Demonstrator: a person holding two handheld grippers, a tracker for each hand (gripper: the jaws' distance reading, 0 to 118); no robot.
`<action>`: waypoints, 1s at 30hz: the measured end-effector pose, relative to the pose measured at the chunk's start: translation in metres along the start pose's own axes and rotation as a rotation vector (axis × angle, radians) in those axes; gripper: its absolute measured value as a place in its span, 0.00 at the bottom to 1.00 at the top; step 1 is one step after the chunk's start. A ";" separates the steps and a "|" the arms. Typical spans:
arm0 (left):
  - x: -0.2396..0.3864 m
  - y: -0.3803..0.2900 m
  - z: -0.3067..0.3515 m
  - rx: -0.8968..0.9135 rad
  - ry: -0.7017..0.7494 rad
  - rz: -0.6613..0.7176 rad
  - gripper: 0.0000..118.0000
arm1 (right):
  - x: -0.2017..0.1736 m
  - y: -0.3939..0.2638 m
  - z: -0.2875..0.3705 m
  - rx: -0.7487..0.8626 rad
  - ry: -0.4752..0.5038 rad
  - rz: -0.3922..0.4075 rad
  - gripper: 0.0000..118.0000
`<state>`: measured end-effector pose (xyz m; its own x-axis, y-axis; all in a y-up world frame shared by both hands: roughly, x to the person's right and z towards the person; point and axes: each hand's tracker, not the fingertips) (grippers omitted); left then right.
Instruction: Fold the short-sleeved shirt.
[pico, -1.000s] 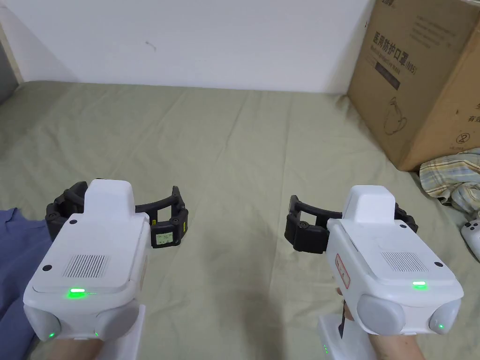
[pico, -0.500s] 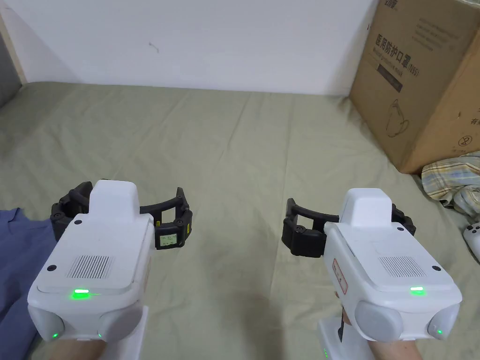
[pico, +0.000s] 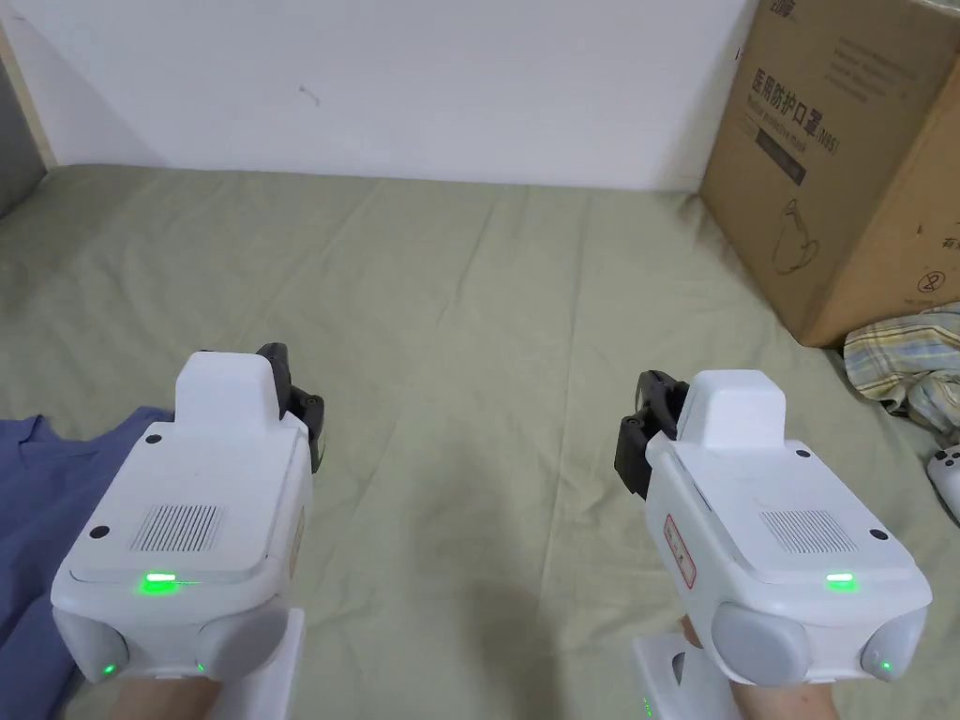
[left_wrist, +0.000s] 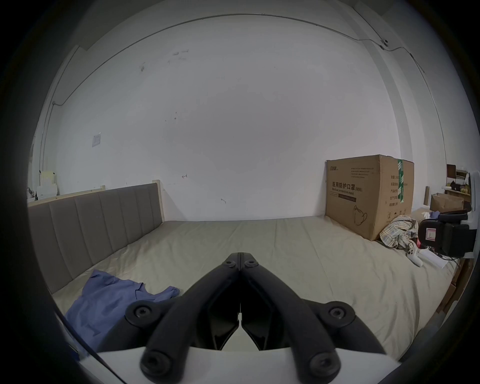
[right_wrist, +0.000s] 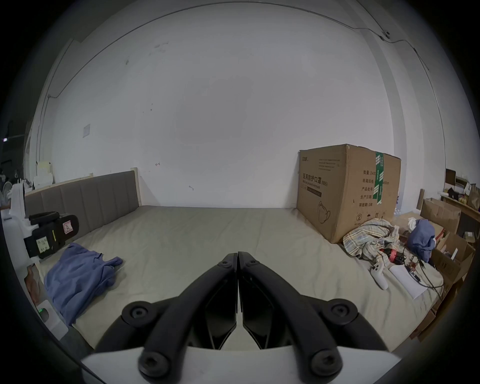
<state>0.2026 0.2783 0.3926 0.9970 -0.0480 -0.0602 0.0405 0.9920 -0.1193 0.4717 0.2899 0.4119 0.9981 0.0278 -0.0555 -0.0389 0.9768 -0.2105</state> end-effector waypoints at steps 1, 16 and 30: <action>0.000 0.000 0.000 0.000 0.002 0.001 0.00 | -0.001 0.000 0.000 0.001 -0.005 0.009 0.00; 0.004 0.004 0.001 0.008 -0.013 -0.016 0.00 | 0.000 -0.001 -0.005 -0.006 0.017 -0.005 0.00; 0.006 0.003 0.003 0.009 -0.019 -0.028 0.00 | 0.000 -0.002 -0.007 -0.008 0.017 0.000 0.00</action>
<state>0.2085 0.2813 0.3947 0.9966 -0.0731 -0.0379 0.0684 0.9913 -0.1121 0.4719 0.2862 0.4056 0.9971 0.0242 -0.0721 -0.0395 0.9750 -0.2186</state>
